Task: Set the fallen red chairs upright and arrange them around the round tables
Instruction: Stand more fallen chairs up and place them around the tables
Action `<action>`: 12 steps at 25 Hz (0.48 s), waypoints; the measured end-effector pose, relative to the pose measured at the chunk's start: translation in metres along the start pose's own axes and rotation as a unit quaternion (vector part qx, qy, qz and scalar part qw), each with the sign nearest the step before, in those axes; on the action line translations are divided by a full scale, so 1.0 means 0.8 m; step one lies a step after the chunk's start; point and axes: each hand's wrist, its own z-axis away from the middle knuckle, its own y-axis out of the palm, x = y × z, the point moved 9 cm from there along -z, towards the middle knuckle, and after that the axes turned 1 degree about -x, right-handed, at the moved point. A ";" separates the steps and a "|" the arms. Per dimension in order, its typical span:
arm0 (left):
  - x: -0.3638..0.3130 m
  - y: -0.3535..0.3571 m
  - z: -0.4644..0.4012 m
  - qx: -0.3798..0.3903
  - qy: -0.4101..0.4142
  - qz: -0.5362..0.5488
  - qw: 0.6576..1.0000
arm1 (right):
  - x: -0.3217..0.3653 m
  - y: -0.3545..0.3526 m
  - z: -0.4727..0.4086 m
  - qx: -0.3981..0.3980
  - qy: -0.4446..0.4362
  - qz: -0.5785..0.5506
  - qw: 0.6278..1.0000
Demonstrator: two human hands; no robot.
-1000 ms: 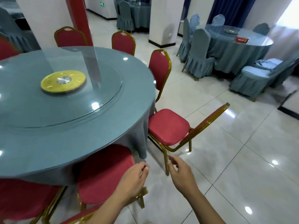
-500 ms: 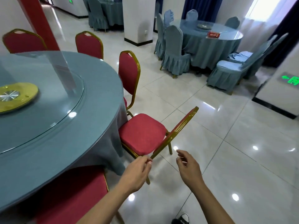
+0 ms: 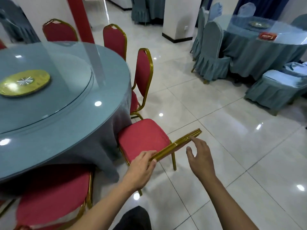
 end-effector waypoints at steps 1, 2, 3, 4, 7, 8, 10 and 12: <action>-0.001 0.005 -0.006 -0.007 -0.010 -0.004 1.000 | -0.003 -0.001 -0.017 0.003 -0.022 0.012 1.000; 0.001 0.009 -0.016 -0.015 -0.025 -0.005 1.000 | -0.007 -0.001 -0.034 0.011 -0.037 0.017 0.999; 0.002 0.012 -0.028 -0.025 -0.040 0.003 0.999 | -0.012 0.001 -0.052 0.021 -0.044 0.017 0.999; 0.003 0.016 -0.043 -0.034 -0.055 0.011 0.998 | -0.021 0.005 -0.073 0.030 -0.052 0.018 0.998; 0.006 0.029 -0.077 -0.035 -0.088 0.004 0.996 | -0.050 0.019 -0.122 0.060 -0.065 0.036 0.995; 0.011 0.037 -0.086 -0.017 -0.102 0.001 0.995 | -0.065 0.027 -0.133 0.078 -0.049 0.046 0.995; 0.023 0.062 -0.091 0.036 -0.136 0.004 0.990 | -0.090 0.048 -0.137 0.130 -0.034 0.067 0.989; 0.025 0.080 -0.090 0.064 -0.158 -0.011 0.985 | -0.104 0.061 -0.136 0.161 -0.049 0.061 0.984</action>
